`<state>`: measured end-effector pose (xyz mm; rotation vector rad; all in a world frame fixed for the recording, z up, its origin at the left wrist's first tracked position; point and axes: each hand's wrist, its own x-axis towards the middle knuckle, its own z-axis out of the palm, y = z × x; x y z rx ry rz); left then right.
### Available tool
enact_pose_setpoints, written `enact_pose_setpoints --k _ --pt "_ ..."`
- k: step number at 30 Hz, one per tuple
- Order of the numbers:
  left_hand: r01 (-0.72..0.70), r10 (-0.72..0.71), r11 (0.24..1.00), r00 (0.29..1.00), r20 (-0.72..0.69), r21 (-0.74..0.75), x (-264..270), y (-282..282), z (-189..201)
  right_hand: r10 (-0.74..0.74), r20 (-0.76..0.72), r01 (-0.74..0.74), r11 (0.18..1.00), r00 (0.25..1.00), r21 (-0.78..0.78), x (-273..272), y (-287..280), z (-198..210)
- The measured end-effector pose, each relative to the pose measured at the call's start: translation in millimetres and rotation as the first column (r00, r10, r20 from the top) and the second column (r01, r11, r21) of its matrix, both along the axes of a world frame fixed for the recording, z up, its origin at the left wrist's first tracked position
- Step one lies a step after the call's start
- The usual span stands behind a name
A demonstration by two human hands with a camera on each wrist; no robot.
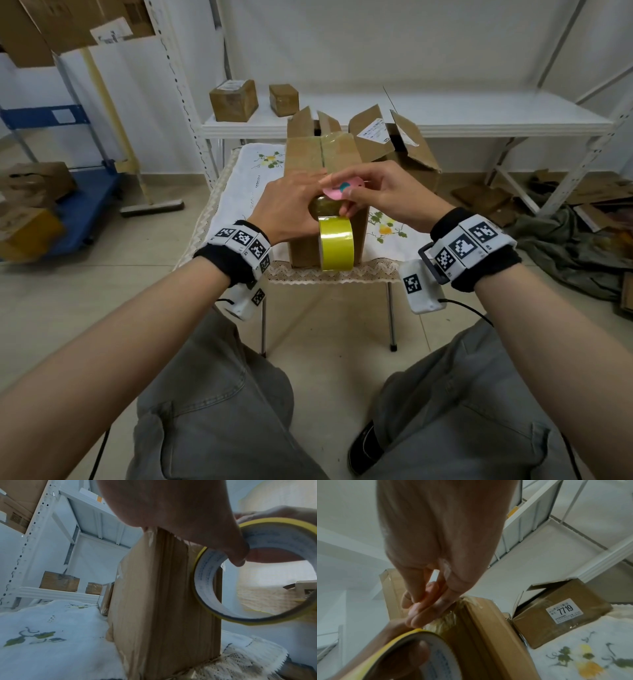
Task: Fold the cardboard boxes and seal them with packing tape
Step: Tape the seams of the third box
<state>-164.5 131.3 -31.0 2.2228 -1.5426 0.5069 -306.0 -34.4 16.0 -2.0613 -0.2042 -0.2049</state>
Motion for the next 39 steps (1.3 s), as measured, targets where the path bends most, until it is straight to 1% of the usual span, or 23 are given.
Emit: enact_pose_setpoints --k 6,10,12,19,23,34,39 --pt "-0.021 0.022 0.999 1.000 -0.010 0.032 3.5 -1.4 -1.2 0.024 0.015 -0.023 0.996 1.000 -0.084 3.5 -0.5 1.0" --pt "0.021 -0.023 0.999 0.998 -0.060 -0.029 1.6 0.0 -1.5 -0.007 0.097 0.027 0.978 0.995 -0.208 2.8 1.7 0.7" --pt "0.034 -0.036 0.999 0.998 -0.060 -0.036 0.1 0.2 -1.0 -0.015 0.128 0.047 0.966 0.992 -0.253 3.9 1.4 -1.4" --pt "0.018 -0.020 0.998 0.999 -0.042 -0.057 -4.4 0.1 1.1 -0.063 0.199 0.127 0.936 0.978 -0.329 9.8 6.0 -6.2" --pt "0.001 -0.002 0.999 1.000 -0.027 -0.037 -0.4 -0.5 -1.2 -0.079 0.248 0.167 0.919 0.966 -0.358 14.8 9.0 -7.7" --pt "0.007 -0.007 0.998 1.000 -0.001 -0.057 -0.3 -1.6 -2.6 -0.077 0.197 0.159 0.882 0.977 -0.445 19.8 11.3 -2.4" --pt "0.025 -0.026 0.997 1.000 -0.004 -0.079 -3.5 -1.5 -0.8 -0.084 0.178 0.159 0.873 0.980 -0.460 16.5 6.1 -0.5"
